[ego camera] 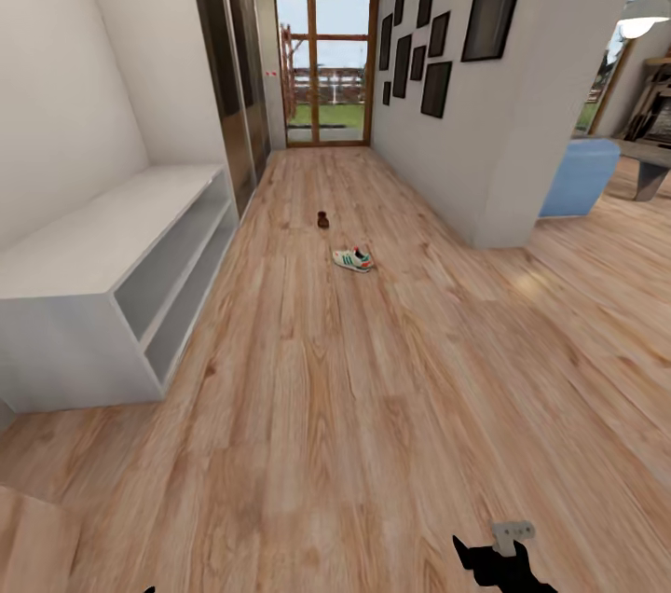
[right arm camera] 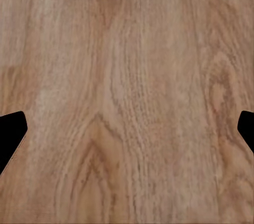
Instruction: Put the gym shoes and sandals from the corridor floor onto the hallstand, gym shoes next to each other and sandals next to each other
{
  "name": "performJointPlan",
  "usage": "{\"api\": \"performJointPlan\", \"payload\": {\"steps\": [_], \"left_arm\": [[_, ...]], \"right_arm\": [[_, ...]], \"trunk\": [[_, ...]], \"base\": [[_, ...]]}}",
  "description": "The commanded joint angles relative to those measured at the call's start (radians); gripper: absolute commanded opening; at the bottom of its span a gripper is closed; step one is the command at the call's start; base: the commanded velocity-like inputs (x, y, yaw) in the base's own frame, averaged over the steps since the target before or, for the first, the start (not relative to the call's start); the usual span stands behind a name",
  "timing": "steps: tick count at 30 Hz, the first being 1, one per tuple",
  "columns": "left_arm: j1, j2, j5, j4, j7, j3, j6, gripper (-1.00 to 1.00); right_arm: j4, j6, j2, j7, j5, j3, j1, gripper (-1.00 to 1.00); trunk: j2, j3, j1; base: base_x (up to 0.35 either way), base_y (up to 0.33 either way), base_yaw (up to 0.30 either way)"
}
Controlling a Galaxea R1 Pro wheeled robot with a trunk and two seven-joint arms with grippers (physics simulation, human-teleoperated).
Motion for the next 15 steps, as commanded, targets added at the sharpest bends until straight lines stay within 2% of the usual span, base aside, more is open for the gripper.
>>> {"api": "performJointPlan", "payload": {"steps": [1, 15], "left_arm": [[-0.001, 0.000, 0.003, 0.001, -0.008, 0.003, -0.001, 1.00], [-0.001, 0.000, 0.003, 0.001, -0.008, 0.003, -0.001, 1.00]], "right_arm": [[0.001, -0.003, 0.000, 0.005, -0.011, 0.008, -0.001, 1.00], [0.002, -0.003, 0.000, 0.004, -0.011, 0.008, -0.001, 1.00]], "trunk": [[0.000, -0.001, 0.000], [0.000, -0.001, 0.000]], "base": [[0.337, 0.000, 0.000], [0.337, 0.000, 0.000]]}}
